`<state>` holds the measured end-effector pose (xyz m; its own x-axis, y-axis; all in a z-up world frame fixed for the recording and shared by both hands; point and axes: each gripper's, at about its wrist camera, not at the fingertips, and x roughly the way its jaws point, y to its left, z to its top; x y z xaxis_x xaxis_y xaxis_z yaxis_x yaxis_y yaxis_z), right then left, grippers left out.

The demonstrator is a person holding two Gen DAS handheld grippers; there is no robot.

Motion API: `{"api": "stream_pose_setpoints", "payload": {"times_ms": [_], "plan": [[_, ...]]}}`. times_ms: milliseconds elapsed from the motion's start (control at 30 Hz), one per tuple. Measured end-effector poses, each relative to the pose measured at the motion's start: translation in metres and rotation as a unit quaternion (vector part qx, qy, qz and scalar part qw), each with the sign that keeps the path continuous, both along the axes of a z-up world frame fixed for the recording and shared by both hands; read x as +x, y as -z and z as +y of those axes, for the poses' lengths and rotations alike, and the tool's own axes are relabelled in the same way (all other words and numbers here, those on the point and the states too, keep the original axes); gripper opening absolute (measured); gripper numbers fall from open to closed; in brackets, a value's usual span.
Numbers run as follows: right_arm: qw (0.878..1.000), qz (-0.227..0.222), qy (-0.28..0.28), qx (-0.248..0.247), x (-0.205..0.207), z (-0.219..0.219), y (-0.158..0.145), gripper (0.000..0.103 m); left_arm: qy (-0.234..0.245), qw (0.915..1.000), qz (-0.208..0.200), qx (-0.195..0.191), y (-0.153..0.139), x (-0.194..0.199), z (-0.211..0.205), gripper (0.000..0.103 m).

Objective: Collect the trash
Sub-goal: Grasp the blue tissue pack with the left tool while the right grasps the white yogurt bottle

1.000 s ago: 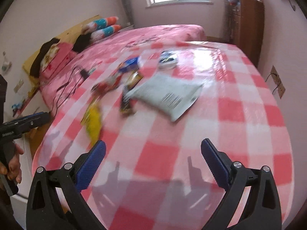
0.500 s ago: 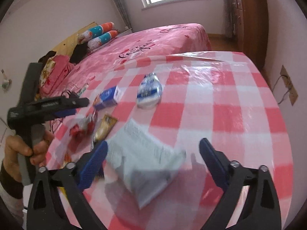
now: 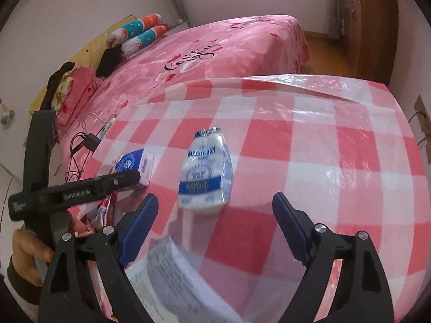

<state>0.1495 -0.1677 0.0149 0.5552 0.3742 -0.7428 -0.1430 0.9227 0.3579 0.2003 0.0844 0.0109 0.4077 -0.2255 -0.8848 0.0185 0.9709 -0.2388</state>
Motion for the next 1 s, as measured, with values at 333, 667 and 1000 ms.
{"api": "stream_pose_setpoints", "payload": {"times_ms": [333,667,1000], "plan": [[0.999,0.022,-0.022,-0.036,0.034,0.024,0.016,0.075,0.001,0.9996,-0.020,0.022,0.002,0.000,-0.003,0.077],[0.995,0.002,-0.047,-0.090,0.025,0.042,0.022,0.050,0.013,0.9993,-0.034,0.004,0.002,-0.018,-0.004,0.074],[0.995,-0.017,-0.058,-0.081,-0.031,0.042,0.025,0.049,0.035,0.9984,-0.036,-0.025,0.002,-0.067,-0.013,0.074]]}}
